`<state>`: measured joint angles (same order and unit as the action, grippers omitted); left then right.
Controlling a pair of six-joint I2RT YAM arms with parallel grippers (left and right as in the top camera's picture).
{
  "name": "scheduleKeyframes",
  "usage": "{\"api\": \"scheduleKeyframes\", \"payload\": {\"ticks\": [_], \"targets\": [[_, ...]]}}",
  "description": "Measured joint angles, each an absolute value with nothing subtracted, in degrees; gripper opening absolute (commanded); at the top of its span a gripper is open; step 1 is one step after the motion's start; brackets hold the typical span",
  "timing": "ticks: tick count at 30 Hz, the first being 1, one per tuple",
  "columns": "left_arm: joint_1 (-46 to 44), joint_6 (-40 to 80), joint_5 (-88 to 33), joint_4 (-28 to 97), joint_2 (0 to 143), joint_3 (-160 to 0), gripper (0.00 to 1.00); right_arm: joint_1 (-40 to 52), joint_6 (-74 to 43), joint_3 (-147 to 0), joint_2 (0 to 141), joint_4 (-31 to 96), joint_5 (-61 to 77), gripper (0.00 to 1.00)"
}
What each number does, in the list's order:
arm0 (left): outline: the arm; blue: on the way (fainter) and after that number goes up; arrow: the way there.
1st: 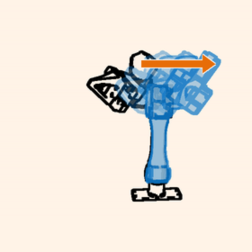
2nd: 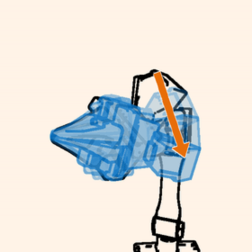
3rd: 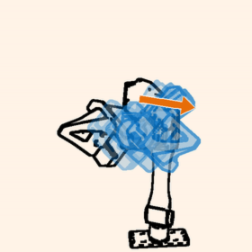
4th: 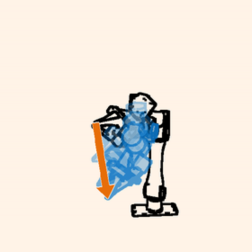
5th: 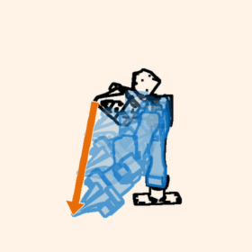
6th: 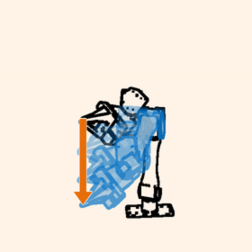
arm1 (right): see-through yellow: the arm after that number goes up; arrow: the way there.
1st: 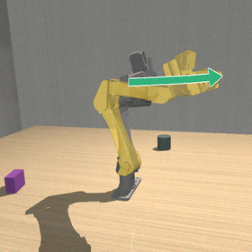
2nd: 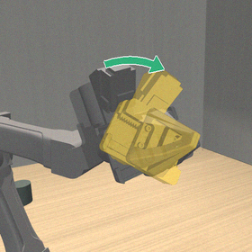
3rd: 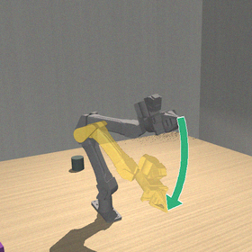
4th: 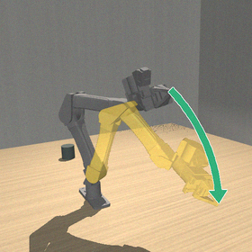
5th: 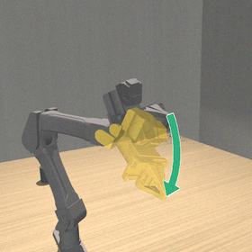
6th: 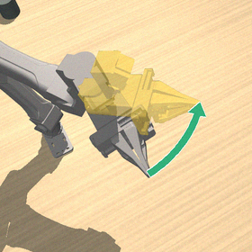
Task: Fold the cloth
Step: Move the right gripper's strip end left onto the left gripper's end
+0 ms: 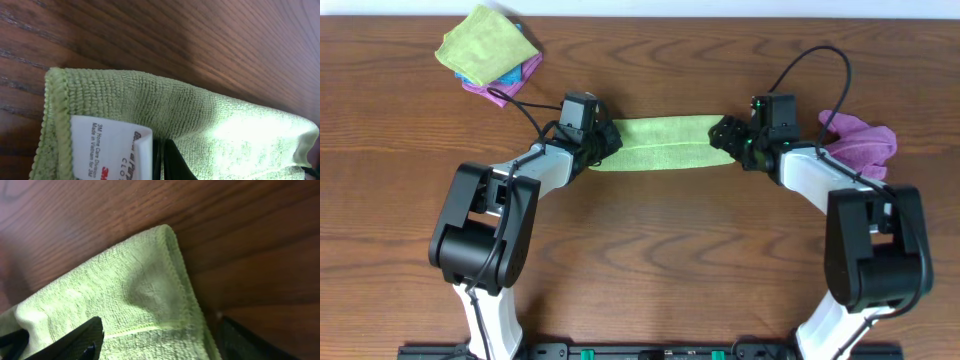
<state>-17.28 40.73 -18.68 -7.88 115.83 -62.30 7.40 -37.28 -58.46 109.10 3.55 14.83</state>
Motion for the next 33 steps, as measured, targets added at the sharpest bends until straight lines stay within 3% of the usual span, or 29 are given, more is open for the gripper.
{"api": "scheduleKeyframes", "payload": {"ticks": [4,6,9,14,33], "targets": [[-17.28,40.73,-18.68,-7.88,115.83,-62.30,0.06,7.94,-37.82,-58.46,109.62,2.42,15.27,0.68],[-17.28,40.73,-18.68,-7.88,115.83,-62.30,0.06,8.08,-37.93,-58.57,110.02,1.85,15.53,0.59],[-17.28,40.73,-18.68,-7.84,115.83,-62.30,0.06,8.25,-38.24,-58.65,110.63,0.97,15.88,0.41],[-17.28,40.73,-18.70,-7.75,115.83,-62.35,0.06,8.32,-38.44,-58.65,112.05,-2.57,16.49,0.02],[-17.04,40.73,-19.31,-7.70,115.83,-62.41,0.06,10.59,-38.79,-58.67,106.63,-5.87,19.81,0.01]]}}
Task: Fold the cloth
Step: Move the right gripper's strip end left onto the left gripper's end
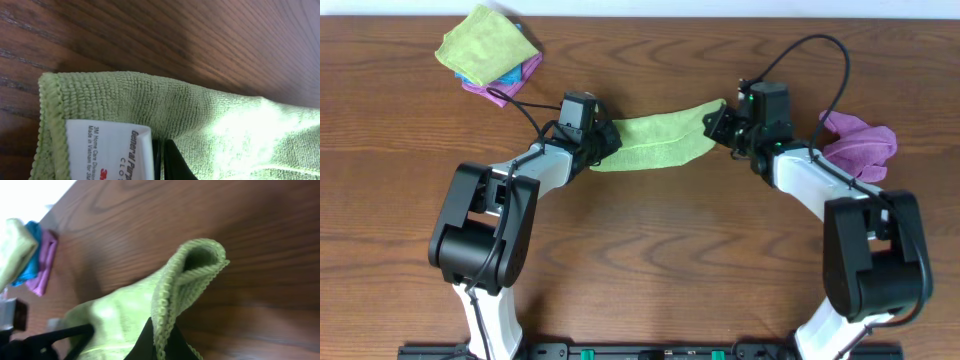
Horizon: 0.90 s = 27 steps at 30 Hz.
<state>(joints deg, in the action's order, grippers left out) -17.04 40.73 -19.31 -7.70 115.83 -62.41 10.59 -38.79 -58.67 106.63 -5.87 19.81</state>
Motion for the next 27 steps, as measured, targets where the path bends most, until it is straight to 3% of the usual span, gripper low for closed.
{"api": "scheduleKeyframes", "payload": {"ticks": [27], "targets": [[-16.91,40.73,-19.55,-7.55,115.85,-62.57,0.06,25.36,-37.65,-69.76,108.81,-6.26,15.62,0.01]]}}
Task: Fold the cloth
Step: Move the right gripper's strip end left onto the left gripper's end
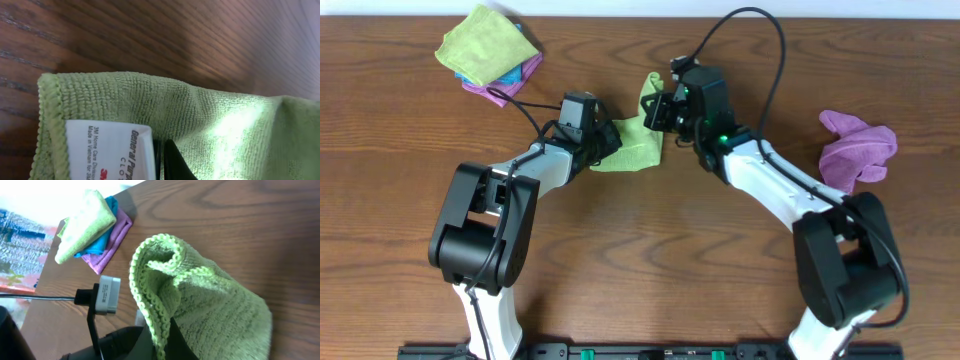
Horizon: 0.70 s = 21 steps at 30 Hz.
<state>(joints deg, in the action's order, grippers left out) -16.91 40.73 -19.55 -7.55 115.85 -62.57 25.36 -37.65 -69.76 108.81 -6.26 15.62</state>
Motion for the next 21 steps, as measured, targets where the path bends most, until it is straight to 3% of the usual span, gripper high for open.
{"api": "scheduleKeyframes", "payload": {"ticks": [21], "targets": [[-10.04,40.16,-23.44,-6.59,110.87,-63.79,0.06,29.95,-36.80,-70.50,114.50,-7.22,15.18,0.01]]}}
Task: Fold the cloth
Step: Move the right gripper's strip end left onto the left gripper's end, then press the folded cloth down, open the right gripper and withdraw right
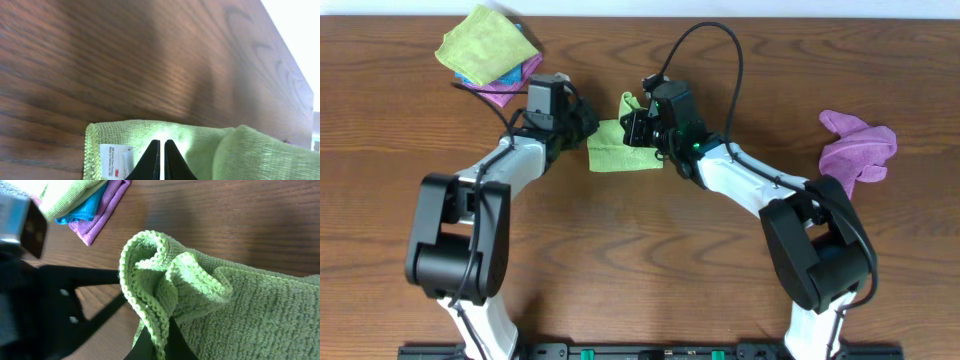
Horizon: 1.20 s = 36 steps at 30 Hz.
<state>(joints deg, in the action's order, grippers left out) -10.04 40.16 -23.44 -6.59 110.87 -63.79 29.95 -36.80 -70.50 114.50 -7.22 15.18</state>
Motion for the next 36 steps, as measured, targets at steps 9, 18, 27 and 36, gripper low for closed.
{"api": "scheduleKeyframes", "payload": {"ticks": [9,18,27,36], "targets": [[-7.60,38.94,-23.62,-3.84,109.38,-63.90,0.06,31.75,-35.68,-70.57,114.50,-7.97,14.31,0.02],[-7.14,38.48,-23.62,-3.22,108.77,-63.90,0.06,32.82,-34.87,-73.60,117.91,-7.90,13.65,0.02],[-4.08,37.23,-23.59,-2.96,106.56,-63.90,0.06,33.78,-33.87,-75.02,119.98,-6.83,13.85,0.38],[-1.91,37.21,-23.62,-2.92,106.17,-63.90,0.06,35.07,-33.82,-75.07,119.98,-6.76,18.59,0.43]]}}
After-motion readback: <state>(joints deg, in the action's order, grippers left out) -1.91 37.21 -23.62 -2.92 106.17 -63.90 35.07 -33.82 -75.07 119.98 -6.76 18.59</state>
